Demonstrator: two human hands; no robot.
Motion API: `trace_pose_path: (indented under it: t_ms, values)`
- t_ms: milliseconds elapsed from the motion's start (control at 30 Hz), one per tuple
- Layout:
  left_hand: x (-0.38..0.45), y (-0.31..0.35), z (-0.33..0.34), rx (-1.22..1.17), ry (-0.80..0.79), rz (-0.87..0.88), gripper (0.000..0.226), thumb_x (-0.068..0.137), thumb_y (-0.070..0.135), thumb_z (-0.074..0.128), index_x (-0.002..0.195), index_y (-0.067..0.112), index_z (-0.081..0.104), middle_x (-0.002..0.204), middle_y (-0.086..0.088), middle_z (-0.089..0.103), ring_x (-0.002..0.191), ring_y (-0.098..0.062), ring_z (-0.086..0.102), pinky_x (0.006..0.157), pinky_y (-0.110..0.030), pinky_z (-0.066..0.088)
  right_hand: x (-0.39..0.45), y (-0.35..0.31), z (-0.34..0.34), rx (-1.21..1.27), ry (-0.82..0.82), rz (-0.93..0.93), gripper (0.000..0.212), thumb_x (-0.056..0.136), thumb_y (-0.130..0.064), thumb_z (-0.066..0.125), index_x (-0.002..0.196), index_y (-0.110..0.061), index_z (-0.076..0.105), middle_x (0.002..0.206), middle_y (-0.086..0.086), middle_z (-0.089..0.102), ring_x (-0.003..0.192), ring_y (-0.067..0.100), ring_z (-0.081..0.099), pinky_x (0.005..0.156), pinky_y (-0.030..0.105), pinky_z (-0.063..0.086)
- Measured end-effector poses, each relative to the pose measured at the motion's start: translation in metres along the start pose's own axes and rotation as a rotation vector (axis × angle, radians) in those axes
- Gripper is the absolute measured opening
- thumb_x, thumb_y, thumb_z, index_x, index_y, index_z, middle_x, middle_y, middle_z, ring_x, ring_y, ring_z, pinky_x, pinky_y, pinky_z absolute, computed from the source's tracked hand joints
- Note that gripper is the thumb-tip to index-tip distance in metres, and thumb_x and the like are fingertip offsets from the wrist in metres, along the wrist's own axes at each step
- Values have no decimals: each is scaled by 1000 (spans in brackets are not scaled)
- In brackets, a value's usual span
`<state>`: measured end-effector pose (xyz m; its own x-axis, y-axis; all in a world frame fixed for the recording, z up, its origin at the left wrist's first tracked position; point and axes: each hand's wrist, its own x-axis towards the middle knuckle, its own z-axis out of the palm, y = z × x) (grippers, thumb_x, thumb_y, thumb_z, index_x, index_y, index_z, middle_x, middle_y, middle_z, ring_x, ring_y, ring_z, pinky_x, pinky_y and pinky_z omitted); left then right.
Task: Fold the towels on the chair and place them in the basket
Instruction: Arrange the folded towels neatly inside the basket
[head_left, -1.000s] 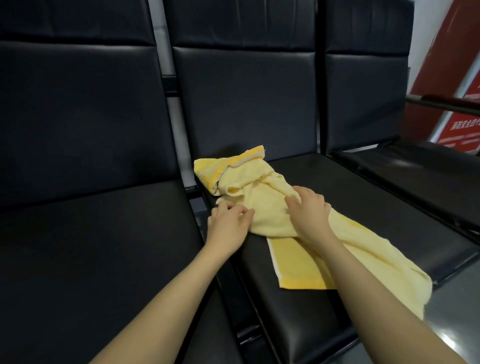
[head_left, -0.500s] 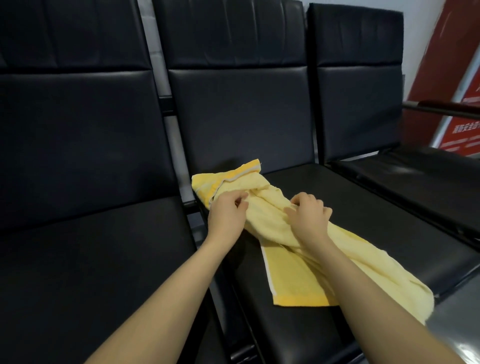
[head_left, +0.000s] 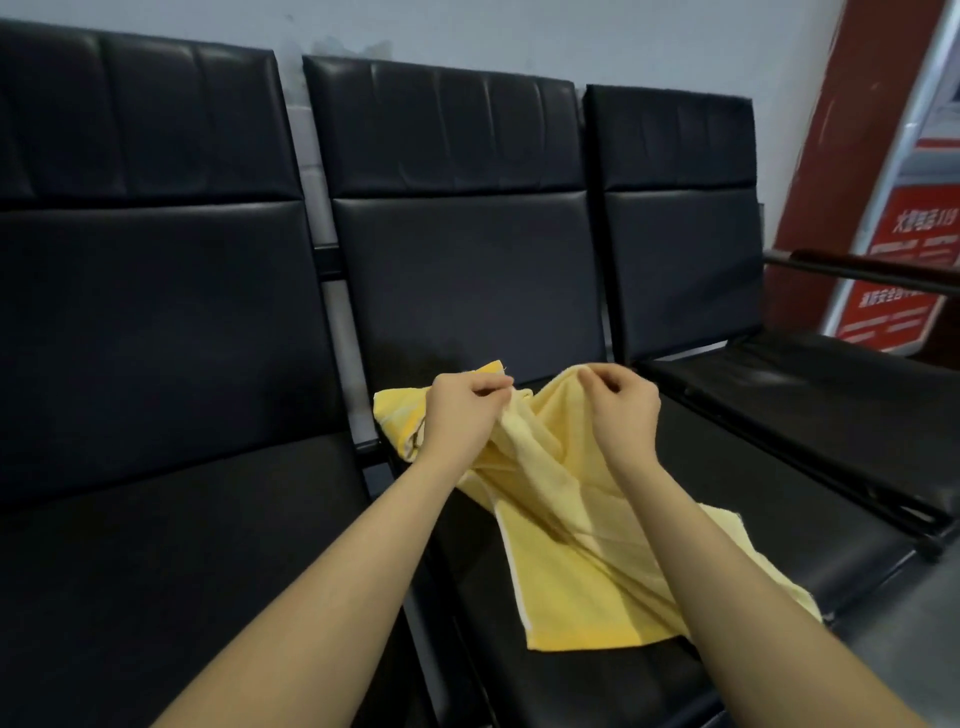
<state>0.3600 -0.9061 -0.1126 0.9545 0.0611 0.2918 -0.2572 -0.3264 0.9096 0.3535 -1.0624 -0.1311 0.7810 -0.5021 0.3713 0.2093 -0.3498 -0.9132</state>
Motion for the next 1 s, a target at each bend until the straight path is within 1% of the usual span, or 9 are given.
trace_pose_path:
  t_ms: [133, 267, 433, 567, 700, 767, 833, 867, 1000]
  values:
    - [12, 44, -2, -85, 52, 79, 16, 86, 13, 68, 99, 18, 76, 97, 10, 70, 96, -3, 60, 94, -21, 47, 6, -41, -11, 187, 99, -37, 16, 90, -18, 58, 85, -19, 73, 82, -8, 71, 85, 7, 66, 87, 38, 55]
    - [13, 88, -15, -185, 87, 187, 15, 86, 13, 69, 98, 20, 75, 88, 17, 68, 90, 4, 60, 87, -18, 48, 5, -83, -19, 296, 202, -124, 17, 90, -15, 59, 82, -20, 73, 81, -7, 72, 81, 5, 66, 82, 35, 57]
    - [1, 136, -58, -275, 164, 307, 16, 86, 13, 69, 100, 18, 74, 91, 13, 69, 90, 0, 63, 85, -17, 51, -11, -147, -16, 353, 183, -262, 13, 91, -20, 60, 90, -20, 73, 87, -6, 72, 86, 7, 67, 82, 32, 56]
    - [-17, 160, -109, -279, 234, 362, 18, 87, 12, 67, 105, 16, 72, 99, 7, 69, 94, -3, 63, 83, -16, 52, -43, -191, -7, 345, 160, -436, 9, 91, -15, 62, 91, -21, 70, 91, -7, 69, 86, -1, 62, 79, 15, 49]
    - [-40, 157, -166, -250, 280, 353, 18, 87, 12, 67, 104, 16, 72, 96, 9, 69, 92, -2, 63, 80, -14, 52, -80, -214, 11, 186, 122, -611, 10, 89, -13, 64, 89, -22, 69, 86, -18, 61, 84, 3, 60, 90, 31, 45]
    - [-54, 145, -194, -207, 282, 305, 18, 88, 13, 67, 104, 18, 72, 94, 10, 69, 91, -2, 63, 80, -16, 52, -101, -214, 25, 87, 101, -684, 9, 88, -10, 65, 88, -18, 70, 84, -17, 58, 80, 4, 57, 92, 23, 36]
    - [-69, 127, -221, -150, 283, 271, 17, 88, 13, 66, 102, 19, 72, 93, 10, 68, 91, -3, 63, 83, -19, 52, -126, -210, 40, 6, 67, -740, 9, 88, -8, 66, 90, -15, 70, 86, -9, 59, 77, 9, 56, 86, 11, 28]
    - [-77, 116, -234, -120, 290, 253, 16, 89, 12, 65, 101, 19, 73, 92, 11, 68, 91, -2, 62, 83, -19, 51, -139, -206, 47, -34, 43, -762, 9, 88, -7, 65, 91, -14, 71, 87, -6, 60, 76, 8, 54, 84, 11, 29]
    - [-116, 64, -276, 30, 334, 140, 17, 91, 13, 62, 102, 20, 72, 92, 14, 65, 86, 4, 56, 74, -9, 42, -187, -184, 73, -184, -32, -861, 9, 84, -4, 67, 88, -12, 71, 84, -1, 61, 68, -2, 41, 73, 28, 36]
